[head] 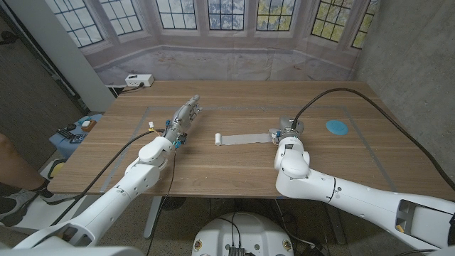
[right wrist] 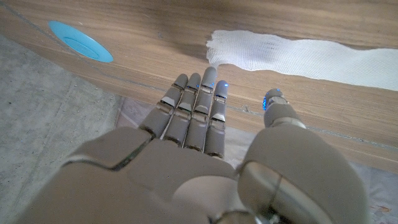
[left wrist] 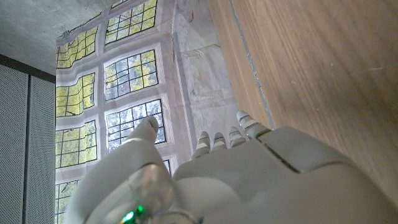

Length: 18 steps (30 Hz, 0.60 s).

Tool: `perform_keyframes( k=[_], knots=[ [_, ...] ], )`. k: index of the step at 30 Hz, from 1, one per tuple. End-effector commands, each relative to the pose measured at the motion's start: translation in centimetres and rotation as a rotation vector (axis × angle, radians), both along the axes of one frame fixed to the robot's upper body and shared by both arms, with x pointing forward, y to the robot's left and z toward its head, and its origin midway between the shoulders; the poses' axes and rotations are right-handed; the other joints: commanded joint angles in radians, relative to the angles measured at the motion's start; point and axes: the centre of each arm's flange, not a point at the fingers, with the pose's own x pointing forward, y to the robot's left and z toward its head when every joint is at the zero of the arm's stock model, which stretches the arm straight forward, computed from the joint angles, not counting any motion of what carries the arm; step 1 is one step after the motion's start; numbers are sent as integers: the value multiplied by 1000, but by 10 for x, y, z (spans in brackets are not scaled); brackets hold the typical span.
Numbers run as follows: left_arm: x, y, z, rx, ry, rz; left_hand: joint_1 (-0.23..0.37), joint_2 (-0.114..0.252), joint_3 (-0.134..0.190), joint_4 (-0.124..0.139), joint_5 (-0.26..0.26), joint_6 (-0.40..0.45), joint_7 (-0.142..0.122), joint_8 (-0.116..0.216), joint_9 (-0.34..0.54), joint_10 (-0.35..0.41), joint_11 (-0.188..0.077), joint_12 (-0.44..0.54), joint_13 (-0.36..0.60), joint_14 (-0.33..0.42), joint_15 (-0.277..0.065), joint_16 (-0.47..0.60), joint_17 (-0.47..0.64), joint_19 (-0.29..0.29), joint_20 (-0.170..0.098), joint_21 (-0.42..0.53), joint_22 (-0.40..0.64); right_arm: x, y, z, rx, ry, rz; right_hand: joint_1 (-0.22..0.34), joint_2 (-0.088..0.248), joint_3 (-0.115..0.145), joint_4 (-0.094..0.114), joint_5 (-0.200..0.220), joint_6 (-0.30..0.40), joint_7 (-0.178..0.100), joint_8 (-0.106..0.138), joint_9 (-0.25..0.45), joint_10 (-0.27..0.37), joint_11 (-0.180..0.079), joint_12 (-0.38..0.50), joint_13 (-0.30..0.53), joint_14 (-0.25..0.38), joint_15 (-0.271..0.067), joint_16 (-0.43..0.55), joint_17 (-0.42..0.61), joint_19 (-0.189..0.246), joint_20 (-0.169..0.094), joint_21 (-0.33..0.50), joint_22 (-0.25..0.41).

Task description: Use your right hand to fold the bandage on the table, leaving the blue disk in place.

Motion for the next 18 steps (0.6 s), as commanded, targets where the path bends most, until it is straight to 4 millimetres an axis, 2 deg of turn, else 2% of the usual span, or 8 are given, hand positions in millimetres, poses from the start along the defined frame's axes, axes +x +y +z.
perform_keyframes(
  k=[1,6,9,18],
  knots=[
    [3,-1,-1,0,6,-4,8,4,3,-3,3,9,3,4,5,2,5,1,3,-4,8,-2,2,1,1,-2,1,6,2,-5,6,2,-10,15,-3,-4,-2,6,15,0,-1,2,8,-1,9,6,12,-47,6,2,12,-1,5,4],
    [3,-1,-1,2,5,-7,8,4,3,-4,3,13,2,5,5,2,6,1,3,-4,8,-2,2,1,0,-2,1,7,2,-6,8,-6,-14,23,-2,-6,-1,6,24,-2,-2,2,18,-6,15,10,22,-52,8,3,13,-1,4,4],
    [3,-2,-1,2,2,-9,8,5,3,-4,3,14,2,5,5,2,5,1,3,-4,9,-2,2,1,0,-2,1,7,2,-7,10,-6,-15,29,-2,-8,0,7,27,-1,-5,2,30,-33,21,13,25,-53,8,5,15,-2,3,5],
    [1,-4,-2,-2,-2,-11,8,6,4,-6,3,19,1,5,5,3,6,1,3,-4,8,-2,2,0,0,-2,1,9,1,-11,11,-17,-24,35,-2,-11,1,7,38,-6,-4,2,33,-40,24,16,31,-57,10,6,19,-4,3,5]
  ],
)
